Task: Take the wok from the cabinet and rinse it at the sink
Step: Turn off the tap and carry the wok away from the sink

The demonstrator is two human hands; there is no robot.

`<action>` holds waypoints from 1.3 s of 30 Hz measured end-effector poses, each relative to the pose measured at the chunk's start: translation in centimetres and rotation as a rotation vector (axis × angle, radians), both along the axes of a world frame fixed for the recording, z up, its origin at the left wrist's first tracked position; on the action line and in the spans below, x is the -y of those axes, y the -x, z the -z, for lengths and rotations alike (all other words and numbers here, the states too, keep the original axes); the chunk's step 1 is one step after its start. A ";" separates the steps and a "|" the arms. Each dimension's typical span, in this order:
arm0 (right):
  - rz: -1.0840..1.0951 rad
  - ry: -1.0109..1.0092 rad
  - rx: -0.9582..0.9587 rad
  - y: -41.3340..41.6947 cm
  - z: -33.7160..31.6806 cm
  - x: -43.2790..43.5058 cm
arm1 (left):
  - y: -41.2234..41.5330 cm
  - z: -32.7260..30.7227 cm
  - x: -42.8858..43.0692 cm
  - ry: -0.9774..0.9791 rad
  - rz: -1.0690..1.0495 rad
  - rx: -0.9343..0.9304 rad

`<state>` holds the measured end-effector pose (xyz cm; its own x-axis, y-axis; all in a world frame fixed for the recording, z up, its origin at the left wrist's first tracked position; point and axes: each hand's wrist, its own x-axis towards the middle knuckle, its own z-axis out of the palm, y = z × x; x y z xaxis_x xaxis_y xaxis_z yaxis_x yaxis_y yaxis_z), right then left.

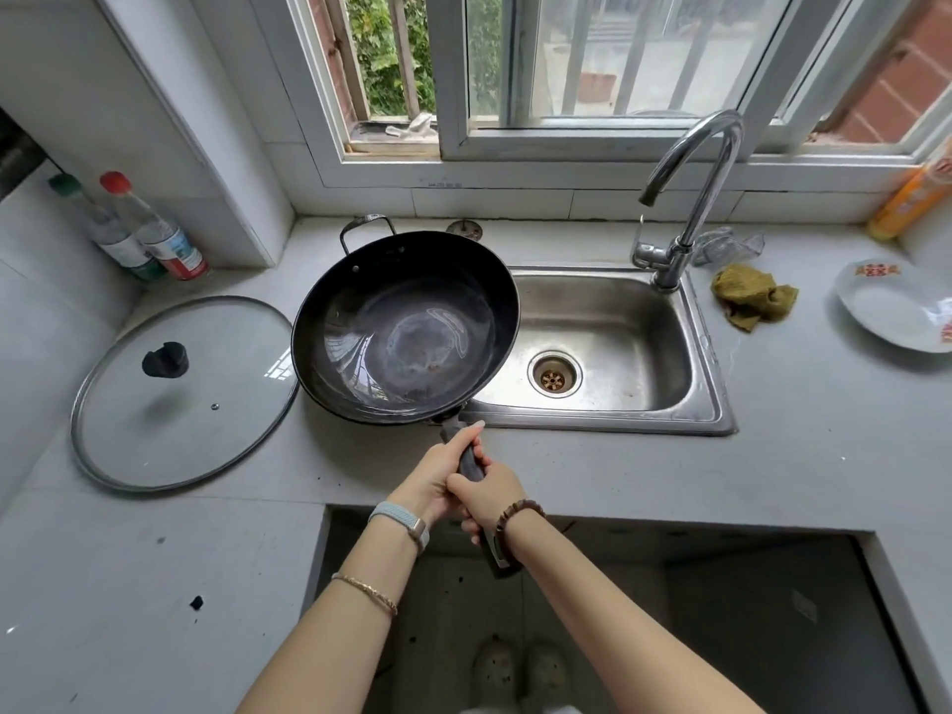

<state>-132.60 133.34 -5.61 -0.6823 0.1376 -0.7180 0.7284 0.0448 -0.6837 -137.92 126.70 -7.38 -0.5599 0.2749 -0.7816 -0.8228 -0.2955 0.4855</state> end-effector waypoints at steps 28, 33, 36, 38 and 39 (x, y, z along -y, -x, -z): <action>0.151 0.086 -0.136 -8.3 -4.2 -1.2 | -7.2 -4.7 -2.2 -0.024 0.087 -0.093; 0.183 0.097 -0.160 -12.6 -4.7 -2.5 | -11.3 -5.4 -3.5 -0.021 0.174 -0.109; 0.208 0.100 -0.162 -15.6 -4.8 -3.5 | -14.2 -6.0 -4.7 -0.030 0.200 -0.112; 0.221 0.091 -0.165 -17.8 -5.0 -4.2 | -16.4 -6.3 -5.5 -0.033 0.216 -0.103; 0.229 0.080 -0.169 -18.9 -5.1 -4.5 | -17.5 -6.3 -5.9 -0.033 0.236 -0.101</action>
